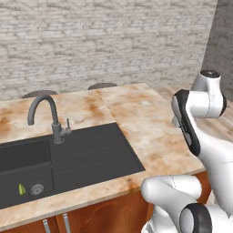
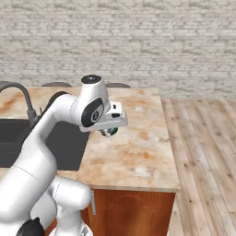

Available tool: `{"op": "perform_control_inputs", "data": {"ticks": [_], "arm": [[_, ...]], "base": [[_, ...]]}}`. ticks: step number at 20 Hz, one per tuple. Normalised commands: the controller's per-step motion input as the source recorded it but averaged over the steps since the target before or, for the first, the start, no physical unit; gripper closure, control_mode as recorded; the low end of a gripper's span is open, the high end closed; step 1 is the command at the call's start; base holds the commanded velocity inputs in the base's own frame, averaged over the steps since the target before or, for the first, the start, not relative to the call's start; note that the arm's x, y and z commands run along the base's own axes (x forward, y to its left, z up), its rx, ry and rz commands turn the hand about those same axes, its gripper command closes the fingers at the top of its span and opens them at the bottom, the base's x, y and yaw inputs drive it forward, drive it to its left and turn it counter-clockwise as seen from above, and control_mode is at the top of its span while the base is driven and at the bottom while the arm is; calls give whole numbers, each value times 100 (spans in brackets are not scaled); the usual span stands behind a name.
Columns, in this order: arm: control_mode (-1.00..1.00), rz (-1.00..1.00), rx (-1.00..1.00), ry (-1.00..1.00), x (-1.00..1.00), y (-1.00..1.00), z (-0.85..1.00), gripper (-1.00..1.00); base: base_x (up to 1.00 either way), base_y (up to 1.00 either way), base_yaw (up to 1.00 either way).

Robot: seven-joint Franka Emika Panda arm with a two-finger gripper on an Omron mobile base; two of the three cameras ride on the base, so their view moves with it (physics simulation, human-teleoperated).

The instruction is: Clear the mugs and bowl far away from the sink.

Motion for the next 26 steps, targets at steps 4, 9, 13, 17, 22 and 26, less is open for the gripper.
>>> {"op": "perform_control_inputs", "data": {"ticks": [4, 9, 13, 17, 22, 26], "arm": [[-100, 0, 4, -3, -71, 0, 36, 100], [-100, -2, 0, -4, -51, 14, 15, 100], [-100, 0, 0, -18, -32, 39, 0, 100], [-100, -2, -1, -19, -3, 27, 3, 100], [100, -7, 0, -10, -5, 0, 0, 100], [100, 0, 0, 0, 0, 0, 0, 100]], "base": [[0, 0, 0], [0, 0, 0], [0, 0, 0], [0, 0, 0], [0, 0, -4], [0, -36, -32]]}}
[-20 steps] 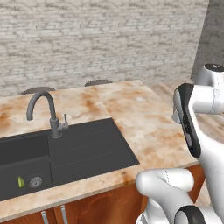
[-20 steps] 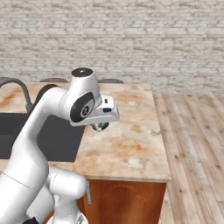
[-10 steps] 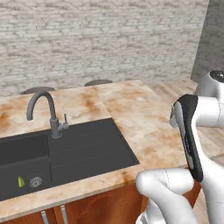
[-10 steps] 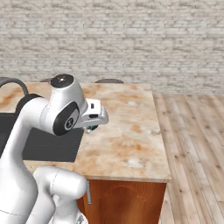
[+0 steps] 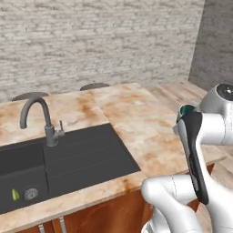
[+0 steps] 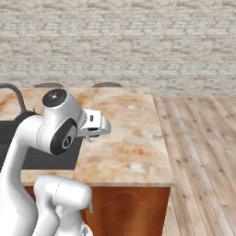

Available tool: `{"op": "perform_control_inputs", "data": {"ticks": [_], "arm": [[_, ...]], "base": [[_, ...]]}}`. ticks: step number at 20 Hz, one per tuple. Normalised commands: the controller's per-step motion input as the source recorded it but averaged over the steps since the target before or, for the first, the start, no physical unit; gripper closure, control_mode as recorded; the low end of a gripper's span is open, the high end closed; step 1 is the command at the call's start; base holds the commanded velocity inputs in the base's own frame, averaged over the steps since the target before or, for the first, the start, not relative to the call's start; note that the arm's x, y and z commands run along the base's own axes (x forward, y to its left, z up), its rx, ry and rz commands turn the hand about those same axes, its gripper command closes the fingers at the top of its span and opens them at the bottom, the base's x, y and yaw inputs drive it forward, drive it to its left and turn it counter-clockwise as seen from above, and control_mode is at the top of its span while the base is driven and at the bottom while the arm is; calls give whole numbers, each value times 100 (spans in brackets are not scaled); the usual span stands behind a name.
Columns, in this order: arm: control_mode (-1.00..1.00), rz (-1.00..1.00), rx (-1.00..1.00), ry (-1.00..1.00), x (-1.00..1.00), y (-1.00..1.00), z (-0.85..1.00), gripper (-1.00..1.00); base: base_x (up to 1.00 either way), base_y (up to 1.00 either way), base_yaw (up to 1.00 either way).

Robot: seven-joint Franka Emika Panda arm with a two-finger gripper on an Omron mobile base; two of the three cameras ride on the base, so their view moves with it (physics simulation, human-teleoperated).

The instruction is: Clear the mugs and bowl far away from the sink.

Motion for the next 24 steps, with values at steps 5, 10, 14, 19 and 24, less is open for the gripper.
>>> {"op": "perform_control_inputs", "data": {"ticks": [5, 10, 14, 19, 24], "arm": [[100, 0, 0, 0, 0, 0, 0, 100], [100, 0, 0, 0, 0, 0, 0, 100], [100, 0, 0, 0, 0, 0, 0, 100], [100, 0, 0, 0, 0, 0, 0, 100], [100, 0, 0, 0, 0, 0, 0, 100]], "base": [[0, -40, -68], [0, 0, -100], [0, 0, -100], [0, 0, -100], [0, 0, -100]]}}
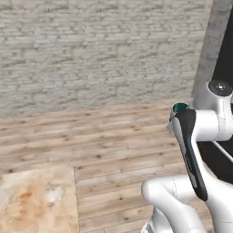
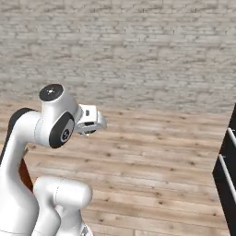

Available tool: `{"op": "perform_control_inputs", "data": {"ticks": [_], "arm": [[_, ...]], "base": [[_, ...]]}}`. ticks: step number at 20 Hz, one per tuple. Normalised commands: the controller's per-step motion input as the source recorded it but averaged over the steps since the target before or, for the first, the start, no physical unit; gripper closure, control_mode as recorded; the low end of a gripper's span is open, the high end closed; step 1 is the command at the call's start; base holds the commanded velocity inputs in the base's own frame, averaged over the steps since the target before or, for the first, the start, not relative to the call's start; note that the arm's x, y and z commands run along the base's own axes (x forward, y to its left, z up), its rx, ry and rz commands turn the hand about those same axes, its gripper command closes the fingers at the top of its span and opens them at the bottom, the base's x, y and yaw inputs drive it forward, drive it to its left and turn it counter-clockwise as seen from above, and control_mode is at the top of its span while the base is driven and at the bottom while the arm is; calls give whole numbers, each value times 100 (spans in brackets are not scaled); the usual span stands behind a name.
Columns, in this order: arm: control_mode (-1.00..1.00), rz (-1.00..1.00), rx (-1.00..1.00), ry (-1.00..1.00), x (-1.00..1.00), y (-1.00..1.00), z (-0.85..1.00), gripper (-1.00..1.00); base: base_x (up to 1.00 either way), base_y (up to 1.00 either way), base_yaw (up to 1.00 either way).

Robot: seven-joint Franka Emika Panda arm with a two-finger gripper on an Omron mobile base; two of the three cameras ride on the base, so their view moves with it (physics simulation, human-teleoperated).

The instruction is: Clear the mugs and bowl far away from the sink.

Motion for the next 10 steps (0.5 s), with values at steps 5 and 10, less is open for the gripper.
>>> {"op": "perform_control_inputs", "data": {"ticks": [5, 10], "arm": [[100, 0, 0, 0, 0, 0, 0, 100], [100, 0, 0, 0, 0, 0, 0, 100]], "base": [[0, -3, -99], [0, -26, -91]]}}
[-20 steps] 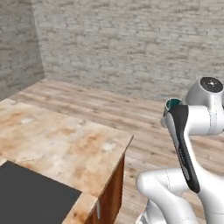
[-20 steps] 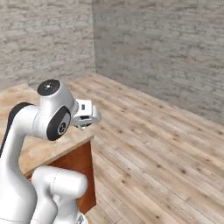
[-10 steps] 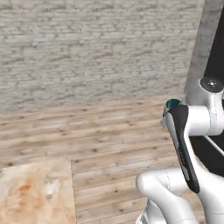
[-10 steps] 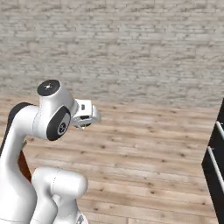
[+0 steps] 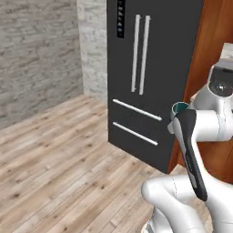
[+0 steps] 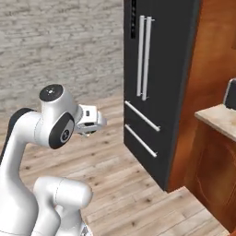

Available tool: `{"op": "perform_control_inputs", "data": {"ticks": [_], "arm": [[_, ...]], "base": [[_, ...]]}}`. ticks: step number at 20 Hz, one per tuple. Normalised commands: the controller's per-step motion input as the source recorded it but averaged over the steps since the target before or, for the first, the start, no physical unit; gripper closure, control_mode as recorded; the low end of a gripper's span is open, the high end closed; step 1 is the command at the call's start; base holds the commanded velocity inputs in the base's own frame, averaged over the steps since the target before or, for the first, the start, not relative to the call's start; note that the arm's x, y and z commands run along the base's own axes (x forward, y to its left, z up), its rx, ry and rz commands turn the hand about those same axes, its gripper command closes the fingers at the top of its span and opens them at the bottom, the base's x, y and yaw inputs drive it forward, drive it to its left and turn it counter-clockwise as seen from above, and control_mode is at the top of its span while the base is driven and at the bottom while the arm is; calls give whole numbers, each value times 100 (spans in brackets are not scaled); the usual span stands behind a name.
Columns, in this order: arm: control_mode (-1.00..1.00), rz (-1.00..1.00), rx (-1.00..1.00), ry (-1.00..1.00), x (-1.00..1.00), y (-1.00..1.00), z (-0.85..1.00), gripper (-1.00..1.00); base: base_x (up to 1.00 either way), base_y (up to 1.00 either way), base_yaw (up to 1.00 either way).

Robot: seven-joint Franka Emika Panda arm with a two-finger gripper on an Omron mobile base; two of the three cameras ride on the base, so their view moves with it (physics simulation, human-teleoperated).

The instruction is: Clear the mugs and bowl far away from the sink.

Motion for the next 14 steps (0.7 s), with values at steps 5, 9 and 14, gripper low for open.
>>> {"op": "perform_control_inputs", "data": {"ticks": [5, 9, 14], "arm": [[100, 0, 0, 0, 0, 0, 0, 100], [100, 0, 0, 0, 0, 0, 0, 100], [100, 0, 0, 0, 0, 0, 0, 100]], "base": [[0, -57, -81], [0, -66, -71], [23, -63, -50]]}}
